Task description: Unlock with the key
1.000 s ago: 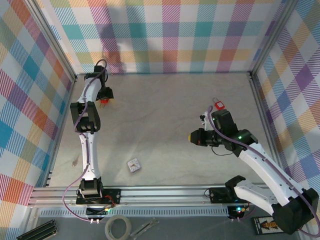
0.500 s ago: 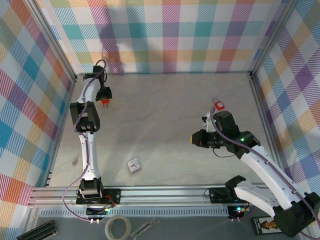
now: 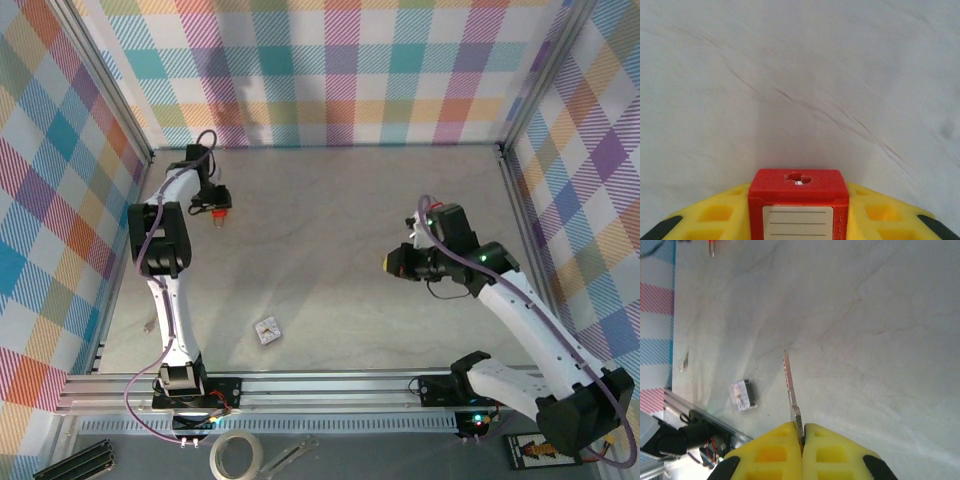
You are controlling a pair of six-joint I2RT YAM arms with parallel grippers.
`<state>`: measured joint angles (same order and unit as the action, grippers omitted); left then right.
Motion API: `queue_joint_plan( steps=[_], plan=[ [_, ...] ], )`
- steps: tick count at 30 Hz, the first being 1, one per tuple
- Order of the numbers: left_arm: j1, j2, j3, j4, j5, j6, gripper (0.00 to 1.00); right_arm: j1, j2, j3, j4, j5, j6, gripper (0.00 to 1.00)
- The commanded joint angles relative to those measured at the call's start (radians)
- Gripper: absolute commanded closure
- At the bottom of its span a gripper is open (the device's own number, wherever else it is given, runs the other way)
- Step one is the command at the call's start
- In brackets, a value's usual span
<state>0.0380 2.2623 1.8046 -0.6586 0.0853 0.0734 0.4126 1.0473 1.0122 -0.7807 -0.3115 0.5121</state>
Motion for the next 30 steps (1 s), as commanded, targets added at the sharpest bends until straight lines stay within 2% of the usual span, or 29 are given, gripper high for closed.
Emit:
queue_joint_plan(
  steps=[1, 4, 7, 10, 13, 15, 18, 23, 26, 30],
  plan=[
    [-0.117, -0.200, -0.191, 0.221, 0.146, 0.127, 0.76, -0.130, 0.049, 0.052, -0.053, -0.116, -0.119, 1.00],
    [-0.222, -0.383, -0.401, 0.429, 0.219, 0.252, 0.76, -0.224, 0.097, 0.067, -0.052, -0.273, -0.197, 1.00],
    [-0.332, -0.522, -0.530, 0.510, 0.287, 0.414, 0.76, -0.230, 0.177, 0.135, -0.133, -0.339, -0.306, 1.00],
    [-0.443, -0.615, -0.597, 0.502, 0.308, 0.571, 0.76, -0.231, 0.221, 0.190, -0.205, -0.358, -0.373, 1.00],
    [-0.536, -0.677, -0.613, 0.455, 0.315, 0.656, 0.76, -0.229, 0.224, 0.190, -0.199, -0.388, -0.358, 1.00],
    [-0.604, -0.730, -0.647, 0.469, 0.280, 0.717, 0.76, -0.215, 0.224, 0.199, -0.231, -0.377, -0.363, 1.00],
    [-0.688, -0.795, -0.684, 0.474, 0.241, 0.793, 0.74, -0.175, 0.212, 0.220, -0.306, -0.296, -0.372, 1.00],
    [-0.799, -0.878, -0.743, 0.476, 0.215, 0.932, 0.75, -0.095, 0.169, 0.209, -0.330, -0.330, -0.367, 1.00],
    [-0.843, -0.903, -0.754, 0.476, 0.220, 0.959, 0.75, -0.022, 0.171, 0.223, -0.354, -0.293, -0.373, 1.00],
    [-0.878, -0.899, -0.726, 0.423, 0.230, 0.963, 0.77, 0.009, 0.165, 0.213, -0.334, -0.295, -0.356, 1.00]
  ],
)
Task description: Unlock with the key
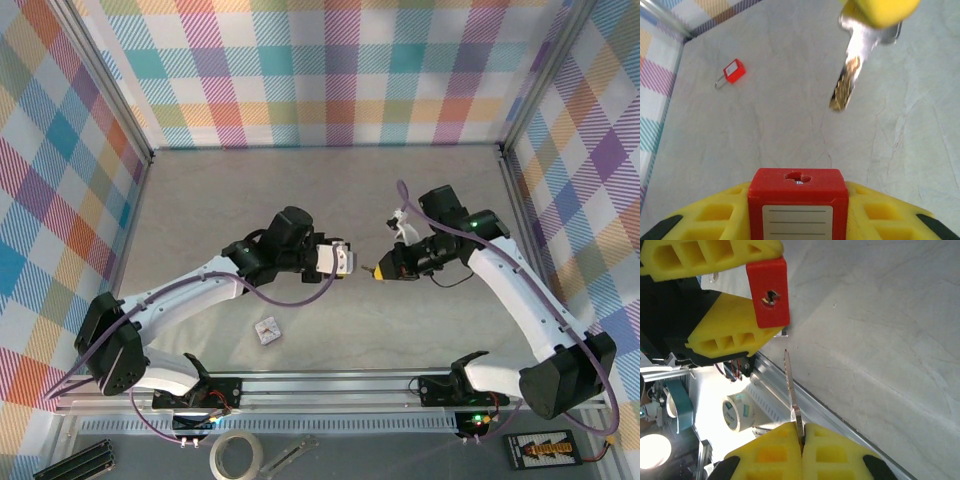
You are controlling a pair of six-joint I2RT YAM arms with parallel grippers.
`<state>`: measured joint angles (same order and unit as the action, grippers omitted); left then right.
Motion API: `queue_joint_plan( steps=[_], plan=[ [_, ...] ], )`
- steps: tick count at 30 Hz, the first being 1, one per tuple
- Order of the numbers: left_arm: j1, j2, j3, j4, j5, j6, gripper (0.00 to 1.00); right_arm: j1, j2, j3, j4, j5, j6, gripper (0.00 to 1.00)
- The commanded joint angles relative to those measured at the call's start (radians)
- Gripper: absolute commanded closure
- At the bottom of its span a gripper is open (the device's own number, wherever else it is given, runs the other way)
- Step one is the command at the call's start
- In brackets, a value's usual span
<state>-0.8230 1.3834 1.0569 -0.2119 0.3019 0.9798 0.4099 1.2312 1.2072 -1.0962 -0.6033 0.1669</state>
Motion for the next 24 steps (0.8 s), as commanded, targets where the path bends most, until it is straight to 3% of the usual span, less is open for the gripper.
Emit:
queue_joint_plan(
  steps=[1, 24],
  plan=[
    [-0.028, -0.021, 0.024, -0.030, 0.018, 0.059, 0.77, 0.023, -0.021, 0.014, -0.010, -0.004, -0.005, 1.00],
    [-0.089, -0.028, 0.035, -0.032, -0.017, 0.056, 0.83, 0.043, -0.005, -0.038, 0.058, -0.049, 0.037, 1.00]
  ],
)
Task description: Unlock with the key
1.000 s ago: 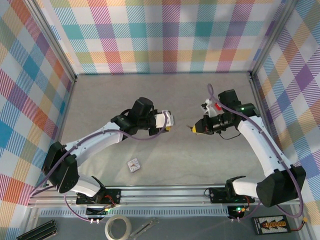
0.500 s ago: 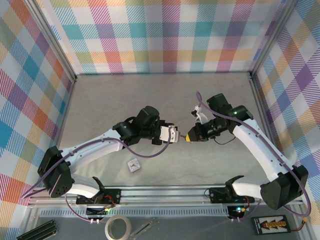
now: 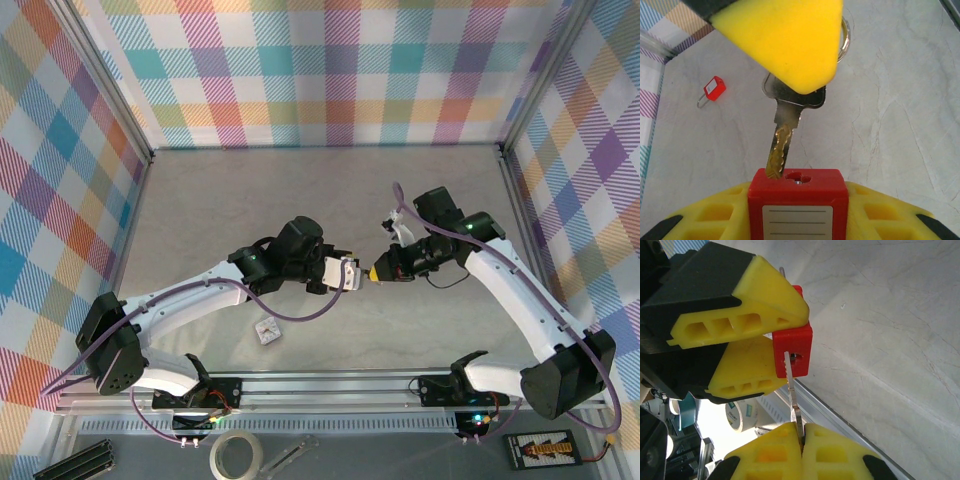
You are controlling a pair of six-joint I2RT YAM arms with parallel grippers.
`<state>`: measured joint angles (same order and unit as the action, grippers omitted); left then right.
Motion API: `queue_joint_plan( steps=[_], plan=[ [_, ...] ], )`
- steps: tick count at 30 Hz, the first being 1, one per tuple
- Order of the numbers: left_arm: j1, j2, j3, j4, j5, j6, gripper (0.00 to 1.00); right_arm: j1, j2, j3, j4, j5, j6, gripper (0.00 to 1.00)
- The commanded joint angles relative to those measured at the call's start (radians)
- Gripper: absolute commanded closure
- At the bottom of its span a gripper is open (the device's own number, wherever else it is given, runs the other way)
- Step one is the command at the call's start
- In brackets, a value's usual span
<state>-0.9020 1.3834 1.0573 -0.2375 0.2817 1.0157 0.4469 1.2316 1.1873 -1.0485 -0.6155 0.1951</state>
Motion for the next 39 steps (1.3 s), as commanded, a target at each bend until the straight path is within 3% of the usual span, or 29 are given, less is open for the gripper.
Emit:
queue_joint_plan(
  steps=[1, 39],
  plan=[
    [-0.010, -0.029, 0.035, -0.006, 0.003, 0.018, 0.83, 0.005, -0.009, -0.021, 0.008, -0.037, 0.009, 1.00],
    [-0.021, -0.038, 0.039, -0.030, 0.050, 0.015, 0.86, 0.006, -0.016, -0.105, 0.066, -0.102, 0.012, 1.00]
  ],
)
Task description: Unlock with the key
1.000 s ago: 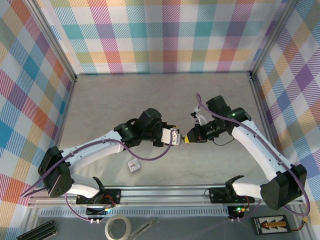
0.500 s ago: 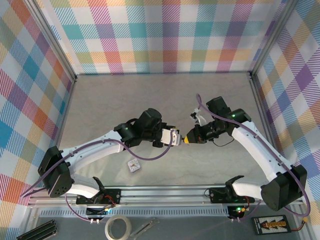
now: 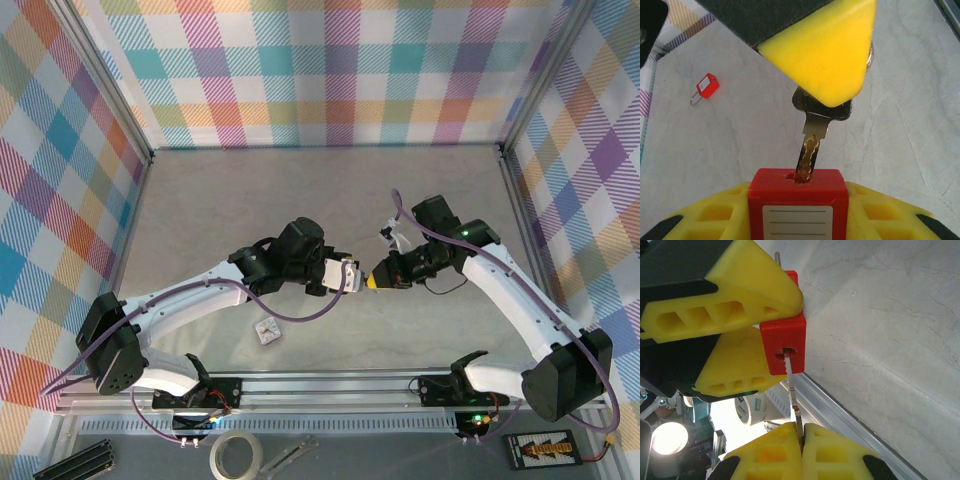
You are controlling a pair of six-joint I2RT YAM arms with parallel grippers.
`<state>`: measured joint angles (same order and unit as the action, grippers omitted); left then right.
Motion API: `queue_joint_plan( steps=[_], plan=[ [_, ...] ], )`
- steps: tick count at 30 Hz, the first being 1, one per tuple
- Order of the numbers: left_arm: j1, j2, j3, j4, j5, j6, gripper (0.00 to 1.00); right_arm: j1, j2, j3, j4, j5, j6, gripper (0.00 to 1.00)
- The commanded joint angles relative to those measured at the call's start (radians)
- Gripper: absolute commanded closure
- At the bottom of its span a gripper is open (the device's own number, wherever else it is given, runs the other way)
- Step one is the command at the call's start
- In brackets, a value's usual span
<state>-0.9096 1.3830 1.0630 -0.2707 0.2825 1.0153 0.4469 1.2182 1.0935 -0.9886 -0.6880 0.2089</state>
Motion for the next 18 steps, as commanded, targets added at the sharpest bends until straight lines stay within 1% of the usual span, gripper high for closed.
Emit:
queue_joint_plan(
  steps=[1, 8, 11, 12, 15, 18],
  plan=[
    [-0.015, -0.039, 0.034, 0.000, 0.052, 0.017, 0.86, 0.006, 0.001, -0.012, 0.007, -0.026, -0.003, 1.00],
    [-0.037, -0.045, 0.032, -0.037, 0.053, 0.031, 0.90, 0.006, 0.039, 0.010, 0.032, -0.046, -0.004, 1.00],
    [-0.040, -0.054, 0.021, -0.016, 0.051, 0.017, 0.92, 0.006, 0.049, 0.006, 0.055, -0.074, 0.003, 1.00],
    [-0.040, -0.057, 0.015, 0.021, 0.050, 0.011, 0.94, 0.006, 0.050, 0.003, 0.062, -0.080, 0.004, 1.00],
    [-0.041, -0.069, -0.002, 0.063, 0.064, -0.004, 0.98, 0.006, 0.058, -0.006, 0.078, -0.111, 0.005, 1.00],
    [-0.053, -0.079, -0.018, 0.085, 0.059, 0.005, 0.99, 0.006, 0.071, -0.002, 0.074, -0.120, -0.008, 1.00]
  ],
)
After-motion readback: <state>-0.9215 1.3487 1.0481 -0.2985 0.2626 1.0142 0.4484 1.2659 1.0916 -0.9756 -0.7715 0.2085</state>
